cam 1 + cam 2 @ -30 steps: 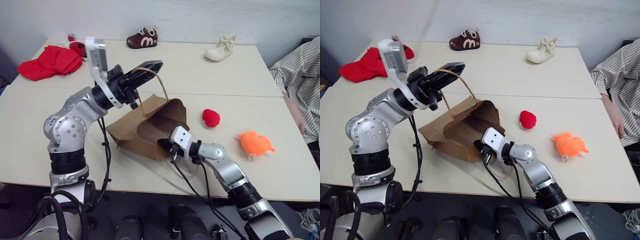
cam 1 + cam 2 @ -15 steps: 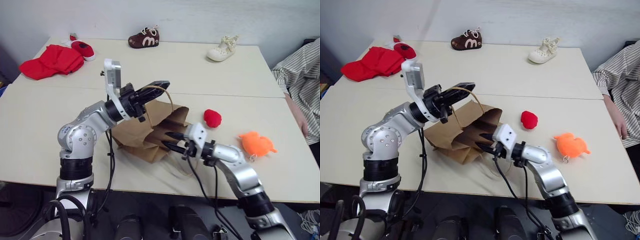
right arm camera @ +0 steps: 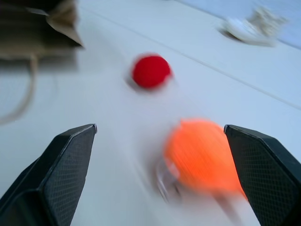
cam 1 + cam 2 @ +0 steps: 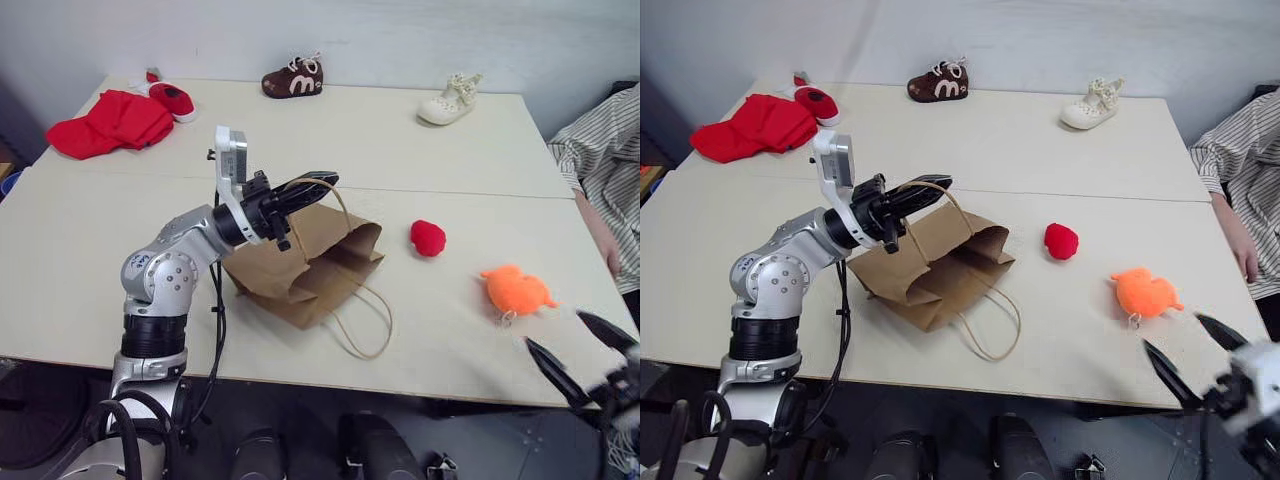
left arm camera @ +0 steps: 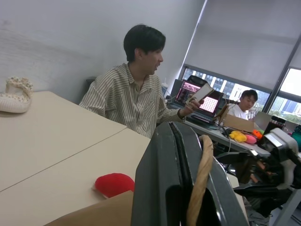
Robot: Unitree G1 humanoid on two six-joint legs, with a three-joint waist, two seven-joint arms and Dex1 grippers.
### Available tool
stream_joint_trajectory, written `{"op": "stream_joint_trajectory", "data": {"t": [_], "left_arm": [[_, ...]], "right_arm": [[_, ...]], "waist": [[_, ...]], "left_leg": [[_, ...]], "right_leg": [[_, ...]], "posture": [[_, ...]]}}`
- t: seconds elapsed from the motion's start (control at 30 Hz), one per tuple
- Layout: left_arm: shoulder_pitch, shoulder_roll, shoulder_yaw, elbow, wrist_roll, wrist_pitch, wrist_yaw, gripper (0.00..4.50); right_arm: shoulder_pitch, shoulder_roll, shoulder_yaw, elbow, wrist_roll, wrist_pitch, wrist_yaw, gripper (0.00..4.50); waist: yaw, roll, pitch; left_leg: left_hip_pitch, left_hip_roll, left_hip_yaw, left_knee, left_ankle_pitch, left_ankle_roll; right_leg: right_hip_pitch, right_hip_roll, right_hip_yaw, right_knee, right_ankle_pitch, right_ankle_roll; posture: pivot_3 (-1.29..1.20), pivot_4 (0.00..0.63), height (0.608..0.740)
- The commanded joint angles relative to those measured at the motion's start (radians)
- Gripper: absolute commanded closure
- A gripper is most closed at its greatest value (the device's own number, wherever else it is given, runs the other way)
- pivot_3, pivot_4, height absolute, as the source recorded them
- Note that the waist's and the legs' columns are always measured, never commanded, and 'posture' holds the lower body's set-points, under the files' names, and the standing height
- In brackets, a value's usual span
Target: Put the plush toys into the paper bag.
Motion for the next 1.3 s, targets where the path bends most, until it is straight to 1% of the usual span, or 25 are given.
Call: {"op": "stream_joint_trajectory", "data": {"t": [0.03,0.1,0.2,0.27,0.33,0.43,0.53,0.63,0.73,0.8,0.87,0.9,0.97,1.0,1.03,1.1,1.17,1.23,1.3], "left_arm": [[-0.020,0.009,0.005,0.004,0.015,-0.029,-0.019,4.50],[-0.020,0.010,0.003,0.001,0.017,-0.030,-0.021,4.50],[-0.019,0.010,0.001,-0.004,0.019,-0.030,-0.020,4.50],[-0.010,0.012,-0.001,-0.023,0.020,-0.026,-0.012,4.50],[-0.004,0.015,-0.001,-0.036,0.019,-0.023,-0.007,4.50],[-0.002,0.022,0.002,-0.053,0.014,-0.016,0.002,4.50],[-0.001,0.028,0.005,-0.066,0.012,-0.011,0.013,4.50],[0.001,0.036,0.009,-0.076,0.007,-0.004,0.020,4.50],[0.002,0.044,0.013,-0.083,0.007,0.002,0.022,4.50],[-0.001,0.047,0.017,-0.085,0.005,0.005,0.023,4.50],[-0.006,0.047,0.018,-0.081,0.001,0.008,0.024,4.50],[-0.010,0.046,0.019,-0.080,-0.004,0.010,0.023,4.50],[-0.018,0.045,0.022,-0.075,-0.013,0.020,0.020,4.50],[-0.021,0.044,0.022,-0.072,-0.016,0.024,0.018,4.50],[-0.024,0.044,0.022,-0.070,-0.019,0.028,0.015,4.50],[-0.035,0.039,0.019,-0.057,-0.025,0.036,0.009,4.50],[-0.046,0.029,0.007,-0.045,-0.022,0.037,0.005,4.50],[-0.059,0.002,0.000,-0.036,-0.025,0.037,0.011,4.50],[-0.068,-0.024,-0.001,-0.029,-0.032,0.037,0.016,4.50]], "right_arm": [[0.061,0.017,-0.049,0.070,-0.034,-0.086,0.006,0.06],[0.037,-0.022,-0.022,0.076,-0.055,-0.074,-0.002,0.06],[-0.021,-0.087,0.022,0.081,-0.080,-0.036,-0.013,0.06],[-0.152,-0.200,0.109,0.117,-0.120,0.091,-0.040,0.06],[-0.234,-0.269,0.169,0.152,-0.150,0.162,-0.050,0.06],[-0.339,-0.326,0.244,0.226,-0.182,0.186,-0.042,0.06],[-0.441,-0.358,0.327,0.319,-0.213,0.227,-0.034,0.64],[-0.529,-0.373,0.396,0.417,-0.249,0.217,-0.022,1.69],[-0.584,-0.376,0.405,0.459,-0.239,0.206,-0.004,2.70],[-0.591,-0.394,0.400,0.457,-0.227,0.200,0.031,3.30],[-0.589,-0.407,0.388,0.425,-0.188,0.166,0.101,3.87],[-0.588,-0.407,0.378,0.379,-0.131,0.175,0.152,4.03],[-0.591,-0.402,0.378,0.252,0.004,0.226,0.244,4.25],[-0.594,-0.403,0.382,0.207,0.048,0.254,0.268,4.28],[-0.599,-0.407,0.395,0.157,0.083,0.292,0.273,4.30],[-0.678,-0.374,0.506,0.016,0.121,0.391,0.210,4.30],[-0.766,-0.329,0.617,-0.056,0.100,0.441,0.151,4.30],[-0.857,-0.275,0.714,-0.065,0.059,0.494,0.090,4.30],[-0.938,-0.224,0.827,-0.050,0.005,0.526,0.060,4.30]], "waist": [[-0.005,0.000,0.000],[-0.026,0.001,0.000],[-0.029,0.001,0.001],[-0.029,0.001,0.001],[-0.025,0.002,0.001],[-0.012,0.002,0.001],[-0.001,0.002,0.001],[0.001,0.002,0.001],[0.001,0.002,0.001],[0.001,0.002,0.001],[0.001,0.002,0.001],[0.000,0.002,0.001],[-0.003,0.002,0.002],[-0.005,0.003,0.002],[-0.007,0.003,0.002],[-0.014,0.003,0.002],[-0.022,0.002,0.003],[-0.021,0.002,0.003],[-0.020,0.002,0.003]], "left_leg": [[0.000,0.000,0.000,0.000,0.000,0.000],[0.001,0.000,0.001,-0.001,-0.001,0.000],[0.001,0.000,0.001,-0.001,-0.001,0.000],[0.001,0.000,0.001,-0.001,-0.001,0.000],[0.001,0.000,0.001,0.000,0.000,0.000],[0.001,0.000,-0.001,0.000,0.000,-0.001],[0.000,0.000,-0.002,0.000,0.001,-0.001],[0.000,0.000,-0.001,0.001,0.000,0.000],[0.000,0.000,-0.001,0.002,0.000,0.000],[0.001,0.000,-0.001,0.002,0.000,0.000],[0.001,0.000,-0.001,0.002,0.000,0.000],[0.000,0.000,-0.001,0.002,0.000,0.000],[0.000,0.000,-0.001,0.001,0.000,0.000],[0.000,0.001,-0.001,0.001,0.000,0.000],[0.000,0.001,-0.001,0.001,0.000,0.000],[0.000,0.001,-0.002,0.001,0.000,-0.001],[0.000,0.001,-0.002,0.002,0.000,-0.001],[0.000,0.001,-0.003,0.002,0.001,-0.001],[-0.001,0.001,-0.003,0.002,0.001,-0.001]], "right_leg": [[0.002,0.000,0.000,0.000,0.000,0.000],[0.005,-0.001,0.001,-0.001,0.000,0.000],[0.005,0.000,0.002,0.000,0.000,0.000],[0.005,0.000,0.002,0.000,0.000,0.000],[0.004,-0.001,0.002,0.000,0.001,0.001],[0.000,0.000,0.001,0.000,0.000,0.000],[0.000,0.000,-0.001,-0.001,0.000,-0.001],[0.000,-0.001,0.000,-0.001,0.000,0.000],[0.001,-0.001,0.000,-0.001,0.001,0.001],[0.002,-0.001,0.000,-0.001,0.001,0.001],[0.001,-0.001,0.000,-0.001,0.001,0.001],[0.001,-0.001,0.000,-0.001,0.001,0.001],[0.001,0.000,0.000,-0.001,0.001,0.001],[0.001,0.000,0.000,-0.001,0.001,0.001],[0.001,0.000,0.000,-0.001,0.001,0.001],[0.001,0.000,-0.001,-0.001,0.001,0.001],[0.001,0.000,-0.001,-0.001,0.001,0.001],[0.001,0.000,-0.001,0.000,0.001,0.001],[0.000,-0.001,-0.002,-0.001,0.001,0.001]], "posture": [[0.00,0.150,0.740],[0.00,0.150,0.740],[0.00,0.150,0.740],[0.00,0.150,0.740],[0.00,0.150,0.740],[0.00,0.150,0.740],[0.00,0.150,0.740],[0.00,0.150,0.740],[0.00,0.150,0.740],[0.00,0.150,0.740],[0.00,0.150,0.740],[0.00,0.150,0.740],[0.00,0.150,0.740],[0.00,0.150,0.740],[0.00,0.150,0.740],[0.00,0.150,0.740],[0.00,0.150,0.740],[0.00,0.150,0.740],[0.00,0.150,0.740]]}}
